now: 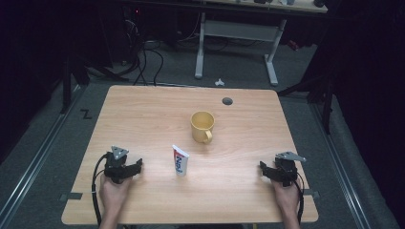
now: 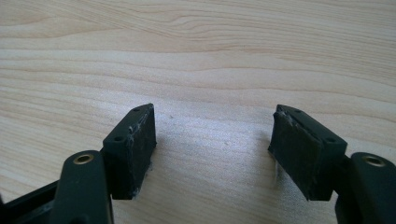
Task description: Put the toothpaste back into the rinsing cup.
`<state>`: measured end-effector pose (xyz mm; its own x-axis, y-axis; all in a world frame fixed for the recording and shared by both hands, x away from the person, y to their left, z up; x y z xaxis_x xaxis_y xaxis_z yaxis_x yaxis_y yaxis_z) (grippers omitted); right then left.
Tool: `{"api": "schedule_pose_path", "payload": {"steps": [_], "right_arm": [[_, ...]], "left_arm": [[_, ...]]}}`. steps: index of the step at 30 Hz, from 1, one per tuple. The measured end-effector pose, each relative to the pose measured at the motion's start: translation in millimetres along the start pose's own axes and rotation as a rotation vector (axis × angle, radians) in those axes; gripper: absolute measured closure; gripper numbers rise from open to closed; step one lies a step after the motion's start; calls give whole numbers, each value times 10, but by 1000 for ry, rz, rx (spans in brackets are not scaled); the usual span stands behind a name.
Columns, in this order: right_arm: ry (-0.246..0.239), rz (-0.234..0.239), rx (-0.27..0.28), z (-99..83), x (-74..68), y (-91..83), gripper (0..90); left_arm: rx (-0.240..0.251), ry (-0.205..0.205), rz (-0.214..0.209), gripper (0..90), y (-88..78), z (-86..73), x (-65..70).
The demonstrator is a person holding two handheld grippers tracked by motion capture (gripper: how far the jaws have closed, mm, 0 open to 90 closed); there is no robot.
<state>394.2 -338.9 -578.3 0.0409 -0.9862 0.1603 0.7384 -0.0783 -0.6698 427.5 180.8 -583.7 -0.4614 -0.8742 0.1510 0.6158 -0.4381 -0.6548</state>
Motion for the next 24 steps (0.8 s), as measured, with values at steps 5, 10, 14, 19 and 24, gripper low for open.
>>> {"api": "schedule_pose_path", "payload": {"steps": [5,10,14,19,24], "right_arm": [[0,-1,0,0,-1,0,311],[0,-1,0,0,-1,0,311],[0,-1,-1,0,-1,0,311],[1,-1,0,0,-2,0,311],[1,-1,-1,1,-2,-1,310]], "left_arm": [[-2,2,-7,251,2,0,2],[-3,2,-10,249,3,0,3],[-3,1,-9,251,3,1,2],[-6,8,-16,249,2,-1,1],[-15,19,-29,245,-1,1,-4]]}}
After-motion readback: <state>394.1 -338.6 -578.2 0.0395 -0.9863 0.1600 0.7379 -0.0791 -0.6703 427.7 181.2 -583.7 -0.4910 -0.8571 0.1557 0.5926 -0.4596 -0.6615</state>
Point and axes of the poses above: each handheld gripper's, and its own axes: y roughly forward along the jaws, z roughly out of its top, x roughly to its right, the point moved 7 cm from there along y, roughly forward along the jaws, and after that the axes turned 12 degrees about -z, right-handed, at the moved point
